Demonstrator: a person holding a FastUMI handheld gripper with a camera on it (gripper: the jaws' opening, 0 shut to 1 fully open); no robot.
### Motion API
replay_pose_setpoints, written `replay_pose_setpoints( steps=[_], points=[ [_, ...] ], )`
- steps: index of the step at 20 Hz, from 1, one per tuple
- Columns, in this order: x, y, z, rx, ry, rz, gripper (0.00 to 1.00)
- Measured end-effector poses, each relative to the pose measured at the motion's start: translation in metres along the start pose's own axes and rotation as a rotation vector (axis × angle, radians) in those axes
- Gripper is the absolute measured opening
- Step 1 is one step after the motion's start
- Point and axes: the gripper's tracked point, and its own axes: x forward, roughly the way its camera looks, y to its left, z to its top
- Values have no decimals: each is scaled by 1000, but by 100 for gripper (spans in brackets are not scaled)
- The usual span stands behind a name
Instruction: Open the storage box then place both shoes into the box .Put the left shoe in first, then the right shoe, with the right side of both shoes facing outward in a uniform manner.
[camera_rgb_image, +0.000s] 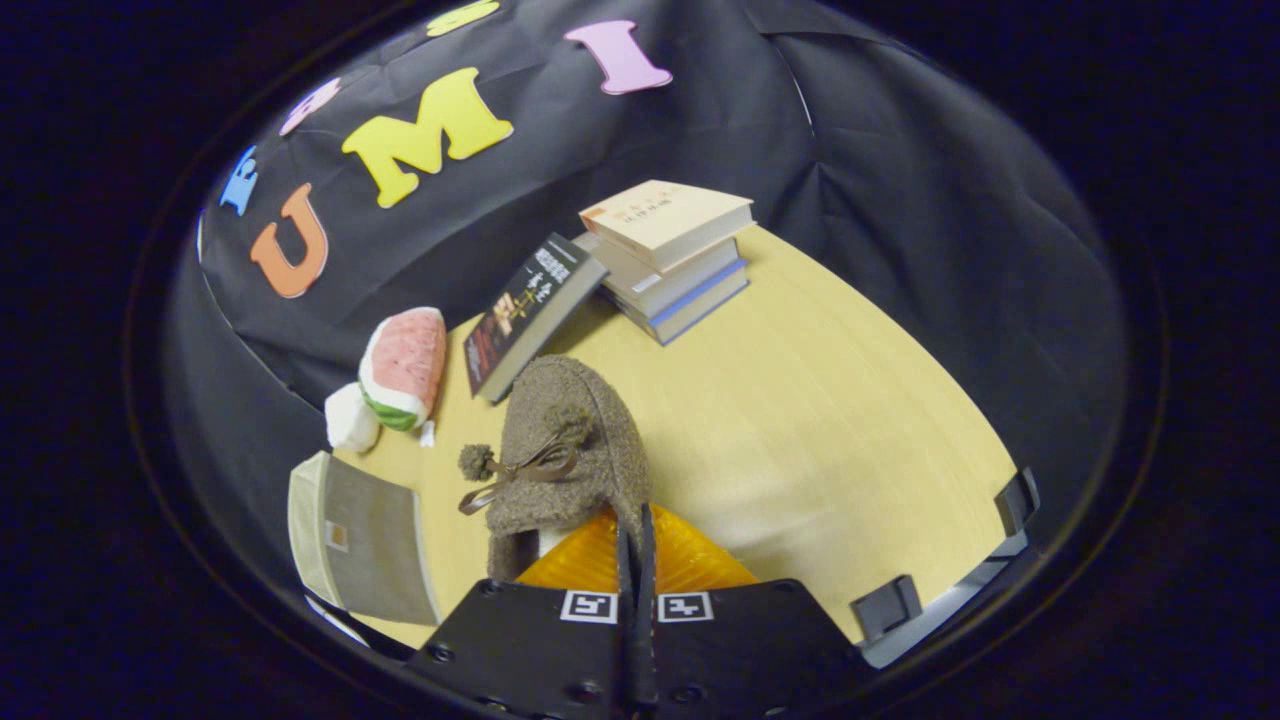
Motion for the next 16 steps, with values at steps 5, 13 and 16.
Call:
replay_pose_setpoints(
  steps=[5,13,16],
  points=[
    [-40,101,-5,46,-58,32,0],
    [-59,259,-56,40,-69,56,0],
    [-51,306,-76,8,-56,68,0]
  ],
)
